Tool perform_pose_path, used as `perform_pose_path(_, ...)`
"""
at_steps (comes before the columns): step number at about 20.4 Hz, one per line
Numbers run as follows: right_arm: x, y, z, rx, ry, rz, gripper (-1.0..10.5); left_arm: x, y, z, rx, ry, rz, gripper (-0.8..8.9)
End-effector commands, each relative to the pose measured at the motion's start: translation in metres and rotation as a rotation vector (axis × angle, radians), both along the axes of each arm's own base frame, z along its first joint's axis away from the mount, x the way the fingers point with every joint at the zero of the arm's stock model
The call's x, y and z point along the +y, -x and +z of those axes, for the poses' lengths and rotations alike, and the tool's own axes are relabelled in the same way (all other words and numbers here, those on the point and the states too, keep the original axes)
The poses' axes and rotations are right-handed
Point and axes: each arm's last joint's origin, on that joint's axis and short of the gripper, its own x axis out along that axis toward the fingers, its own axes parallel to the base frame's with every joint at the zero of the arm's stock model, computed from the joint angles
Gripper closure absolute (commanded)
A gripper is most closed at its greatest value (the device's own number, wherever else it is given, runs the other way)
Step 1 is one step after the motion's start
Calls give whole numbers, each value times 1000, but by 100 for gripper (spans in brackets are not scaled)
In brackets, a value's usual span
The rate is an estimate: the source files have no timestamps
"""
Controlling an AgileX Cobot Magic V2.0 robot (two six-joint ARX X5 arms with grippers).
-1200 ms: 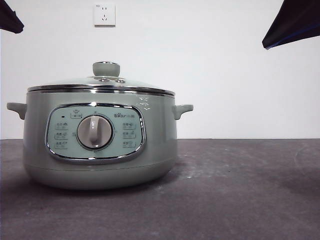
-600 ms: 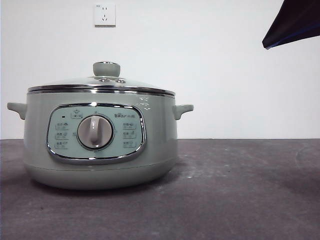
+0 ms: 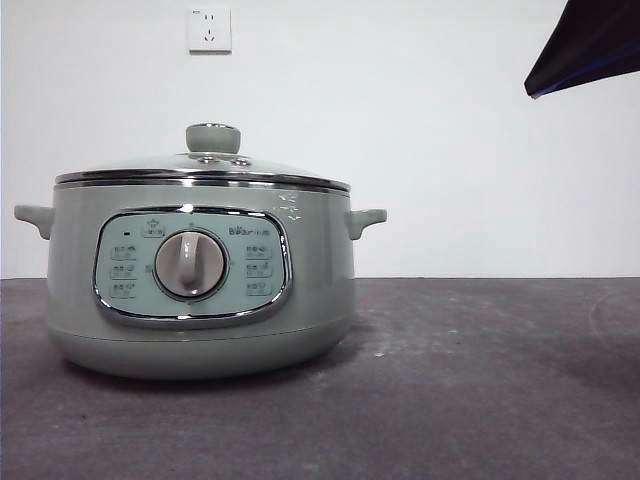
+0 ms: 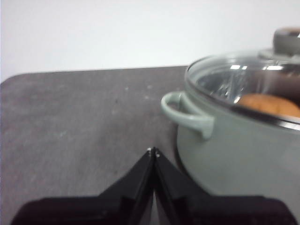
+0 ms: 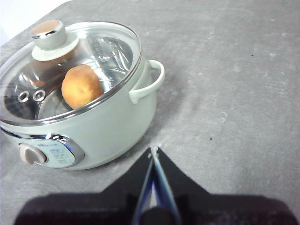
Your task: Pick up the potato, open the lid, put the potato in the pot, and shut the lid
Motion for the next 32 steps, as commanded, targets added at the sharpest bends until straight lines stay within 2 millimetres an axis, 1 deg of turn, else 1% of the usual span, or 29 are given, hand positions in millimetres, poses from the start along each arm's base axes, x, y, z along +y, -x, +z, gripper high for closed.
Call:
perform_pose_path(1,0,0,0,0,-9,-8,946,1,0,-8,38,-5,3,816)
perform_pose_path(4,0,0,0,0,-9,-8,946,1,0,-12,80,0,10,816)
perform_pose_path(21,0,0,0,0,-9,-7,946,1,0,-11,77,14,13,816)
perform_pose_path(23,-2,2,2,-52,56,26,946,1,0,-11,77,14,13,816)
perform_pose_path(25,-11,6,7,-139,111,42,946,1,0,-11,77,14,13,816)
perform_pose_path(27,-22,9,8,-190,121,20,946,1,0,-11,77,14,13,816)
perform_pose_path(29,-39,14,0,-218,86,-1,946,1,0,-11,77,14,13,816)
perform_pose_path(32,-61,18,-20,-280,37,-72,946,1,0,-11,77,14,13,816)
